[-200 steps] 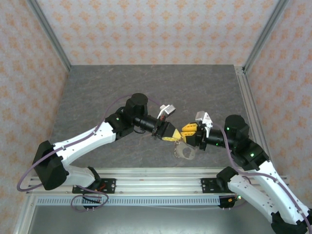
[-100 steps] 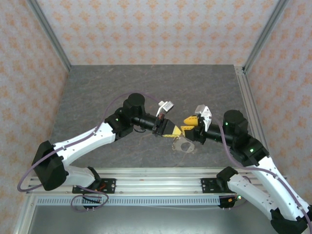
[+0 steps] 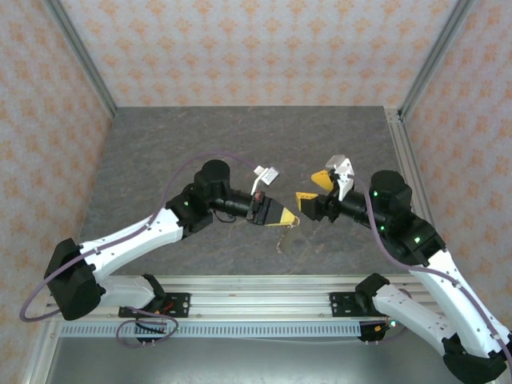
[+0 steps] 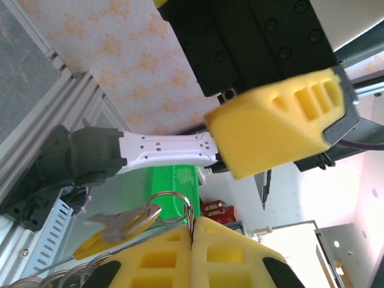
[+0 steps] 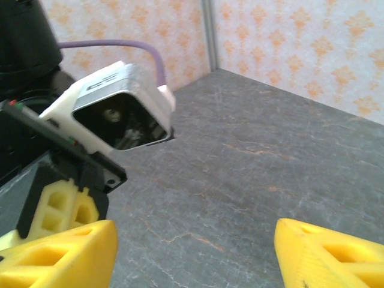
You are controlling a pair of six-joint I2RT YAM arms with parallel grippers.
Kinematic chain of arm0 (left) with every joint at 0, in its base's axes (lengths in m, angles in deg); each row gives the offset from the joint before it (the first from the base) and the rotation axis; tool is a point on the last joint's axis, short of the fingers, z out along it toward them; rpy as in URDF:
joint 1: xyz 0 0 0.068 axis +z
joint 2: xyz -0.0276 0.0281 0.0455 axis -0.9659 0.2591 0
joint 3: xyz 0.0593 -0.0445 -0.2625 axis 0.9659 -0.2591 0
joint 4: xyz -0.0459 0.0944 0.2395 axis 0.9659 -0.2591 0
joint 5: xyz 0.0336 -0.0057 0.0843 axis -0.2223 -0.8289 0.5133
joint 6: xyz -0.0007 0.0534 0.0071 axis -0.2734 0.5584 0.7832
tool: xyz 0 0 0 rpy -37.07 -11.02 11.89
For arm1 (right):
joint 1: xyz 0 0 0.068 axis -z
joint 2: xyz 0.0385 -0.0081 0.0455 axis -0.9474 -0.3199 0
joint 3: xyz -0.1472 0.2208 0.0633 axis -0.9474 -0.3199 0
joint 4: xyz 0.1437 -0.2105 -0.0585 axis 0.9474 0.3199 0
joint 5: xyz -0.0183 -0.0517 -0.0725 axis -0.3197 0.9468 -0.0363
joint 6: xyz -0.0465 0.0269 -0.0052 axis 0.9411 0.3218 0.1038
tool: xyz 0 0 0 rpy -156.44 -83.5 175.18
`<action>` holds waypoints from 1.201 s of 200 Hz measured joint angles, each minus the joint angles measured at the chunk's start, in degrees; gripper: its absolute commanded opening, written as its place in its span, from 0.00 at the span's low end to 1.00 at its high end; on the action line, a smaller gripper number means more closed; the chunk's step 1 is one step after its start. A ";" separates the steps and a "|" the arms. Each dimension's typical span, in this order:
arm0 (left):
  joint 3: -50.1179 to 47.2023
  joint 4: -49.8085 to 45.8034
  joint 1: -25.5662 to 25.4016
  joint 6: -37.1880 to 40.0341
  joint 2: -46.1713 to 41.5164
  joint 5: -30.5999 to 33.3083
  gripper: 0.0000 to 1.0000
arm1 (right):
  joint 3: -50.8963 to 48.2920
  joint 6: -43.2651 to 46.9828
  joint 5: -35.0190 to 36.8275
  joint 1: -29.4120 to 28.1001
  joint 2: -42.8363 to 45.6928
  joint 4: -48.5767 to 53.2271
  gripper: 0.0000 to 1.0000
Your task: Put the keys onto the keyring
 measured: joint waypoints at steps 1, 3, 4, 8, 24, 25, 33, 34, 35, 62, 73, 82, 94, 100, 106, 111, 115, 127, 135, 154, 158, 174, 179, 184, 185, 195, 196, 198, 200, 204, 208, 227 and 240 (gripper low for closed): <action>0.00 0.00 0.00 0.02 0.00 0.00 0.00 | 0.00 -0.13 0.15 0.00 -0.02 0.02 0.74; 0.00 0.00 0.00 0.07 0.00 0.02 0.00 | 0.07 -0.28 0.55 0.00 -0.07 0.07 0.74; 0.00 0.00 0.00 0.11 0.00 0.02 0.00 | 0.09 -0.26 0.70 0.00 -0.07 0.07 0.75; 0.00 -0.02 -0.02 0.35 -0.09 0.11 0.00 | 0.20 -0.61 1.64 0.00 -0.20 0.07 0.75; 0.00 -0.28 0.00 1.16 -0.83 0.42 0.00 | 1.09 -1.33 5.07 0.00 -0.90 0.63 0.78; 0.00 -0.31 -0.02 1.22 -0.90 0.44 0.00 | 1.14 -1.33 5.20 0.00 -0.92 0.66 0.78; 0.00 -0.61 0.04 1.70 -1.64 0.50 0.00 | 1.73 -1.57 6.64 0.00 -1.29 0.98 0.79; 0.00 -0.68 0.04 1.77 -1.73 0.52 0.00 | 1.86 -1.60 6.86 0.00 -1.36 1.03 0.79; 0.00 -0.72 0.04 1.86 -1.81 0.52 0.00 | 1.92 -1.62 6.97 0.00 -1.40 1.09 0.79; 0.02 -1.92 0.13 3.30 -4.72 1.46 0.00 | 5.16 -1.55 9.05 0.00 -2.80 3.50 0.81; 0.02 -1.95 0.13 3.52 -5.40 1.49 0.00 | 6.62 -1.22 9.03 0.00 -2.89 4.59 0.80; 0.02 -1.95 0.13 3.69 -5.66 1.49 0.00 | 7.63 -0.61 8.76 0.00 -2.47 5.51 0.80; 0.02 -1.92 0.13 3.85 -5.66 1.51 0.00 | 8.00 0.04 7.78 0.00 -1.33 6.36 0.79; 0.02 -1.95 0.13 3.85 -5.66 1.51 0.00 | 8.00 0.46 6.93 0.00 -0.50 6.97 0.78; 0.02 -1.92 0.13 3.82 -5.66 1.51 0.00 | 7.93 0.87 5.70 0.00 0.52 7.56 0.76; 0.02 -1.84 0.13 3.82 -5.66 1.51 0.00 | 7.80 1.27 4.70 0.00 1.44 7.78 0.75; 0.02 -1.75 0.13 3.80 -5.66 1.51 0.00 | 7.56 1.44 3.82 0.00 2.19 7.85 0.73; 0.02 -1.75 0.13 3.78 -5.66 1.51 0.00 | 6.43 1.81 1.03 0.00 4.33 7.82 0.70; 0.02 -1.75 0.13 3.76 -5.66 1.49 0.00 | 5.44 2.16 -1.01 0.00 5.88 7.82 0.68; 0.02 -1.79 0.13 3.78 -5.66 1.46 0.00 | 3.19 2.43 -5.16 0.00 7.52 7.72 0.64; 0.02 -1.81 0.13 3.80 -5.66 1.44 0.00 | 2.62 2.56 -6.01 0.00 7.52 7.69 0.63; 0.02 -1.84 0.13 3.80 -5.66 1.42 0.00 | 0.42 2.97 -8.66 0.00 7.50 7.72 0.61; 0.04 -1.84 0.13 3.80 -5.66 1.38 0.00 | -0.24 3.19 -9.40 0.00 7.56 7.74 0.60; 0.04 -1.88 0.13 3.80 -5.66 1.29 0.00 | -0.83 3.43 -10.03 0.00 7.63 7.78 0.60; 0.04 -1.90 0.13 3.82 -5.66 1.25 0.00 | -0.92 3.45 -10.14 0.00 7.65 7.78 0.60; 0.17 -2.12 0.13 3.80 -5.66 1.01 0.00 | -1.77 3.78 -11.06 0.00 7.89 7.80 0.58; 0.20 -2.14 0.13 3.80 -5.66 0.98 0.00 | -1.81 3.89 -11.08 0.00 7.91 7.80 0.58; 0.24 -2.25 0.13 3.80 -5.66 0.94 0.00 | -1.92 4.09 -11.26 0.00 7.98 7.80 0.58; 0.31 -2.32 0.13 3.82 -5.66 0.83 0.00 | -2.03 4.04 -11.41 0.00 8.07 7.82 0.58; 0.42 -2.49 0.13 3.80 -5.66 0.70 0.00 | -2.16 4.42 -11.67 0.00 8.11 7.82 0.57; 0.57 -2.67 0.13 3.80 -5.66 0.48 0.00 | -2.21 4.52 -12.02 0.00 8.15 7.91 0.57; 1.07 -3.17 0.09 3.89 -5.77 -0.33 0.00 | -2.27 5.05 -13.62 0.00 8.11 7.74 0.56; 1.40 -3.67 0.09 4.07 -5.84 -0.66 0.00 | -2.60 5.20 -14.64 0.00 7.96 7.41 0.55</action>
